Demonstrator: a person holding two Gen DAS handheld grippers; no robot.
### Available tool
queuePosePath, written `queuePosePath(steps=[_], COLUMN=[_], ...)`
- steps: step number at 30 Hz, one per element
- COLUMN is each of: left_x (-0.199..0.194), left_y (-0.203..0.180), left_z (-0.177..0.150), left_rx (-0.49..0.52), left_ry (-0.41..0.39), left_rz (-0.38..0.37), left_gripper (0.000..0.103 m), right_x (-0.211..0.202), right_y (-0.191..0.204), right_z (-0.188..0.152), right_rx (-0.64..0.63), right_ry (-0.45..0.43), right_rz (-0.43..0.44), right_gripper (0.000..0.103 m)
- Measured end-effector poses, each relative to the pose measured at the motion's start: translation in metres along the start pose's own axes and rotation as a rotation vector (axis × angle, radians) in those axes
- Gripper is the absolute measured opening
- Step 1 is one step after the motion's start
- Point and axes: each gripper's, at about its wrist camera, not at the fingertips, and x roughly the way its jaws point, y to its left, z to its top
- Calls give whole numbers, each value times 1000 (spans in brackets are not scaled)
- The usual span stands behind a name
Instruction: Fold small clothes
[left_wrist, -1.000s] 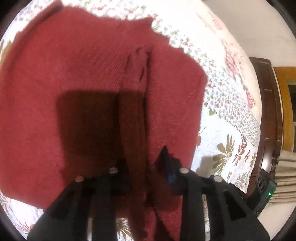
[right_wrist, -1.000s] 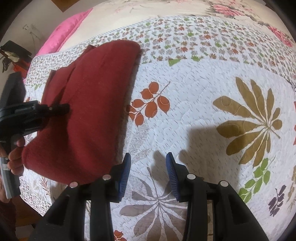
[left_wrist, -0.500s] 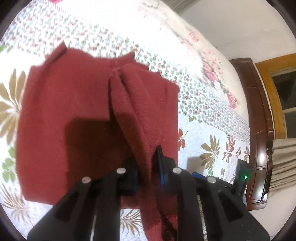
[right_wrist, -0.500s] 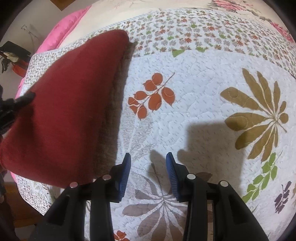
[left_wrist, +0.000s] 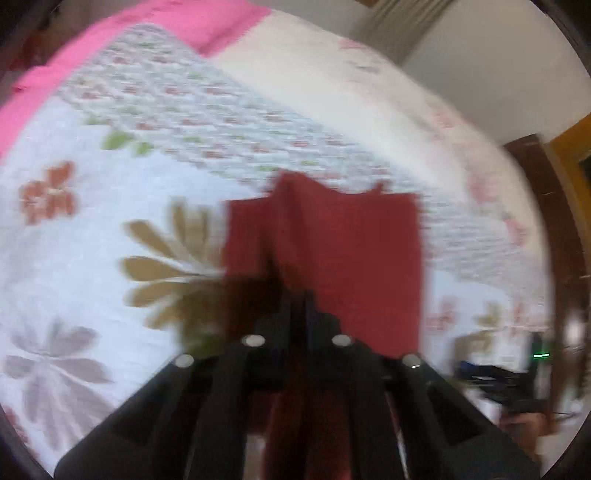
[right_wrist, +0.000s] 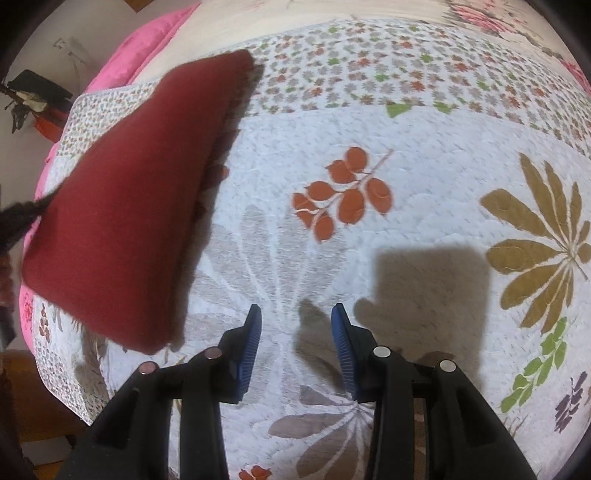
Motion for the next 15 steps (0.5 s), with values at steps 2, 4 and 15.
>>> queuePosePath(steps=[2,4,15], left_x=[21,31,-9], left_y=[18,20,9], left_z=[-11,-19,-36], left_rx=[-59,-57,-25], left_ry=[54,65,38], left_rz=[-5,5,-85], left_gripper=[5,5,72], right_x=[3,4,2], right_y=[8,14,51], right_z=[1,1,0], right_rx=[-14,-21,-66], right_ry=[4,6,-1], right_rz=[2,13,61], right_gripper=[40,40,41])
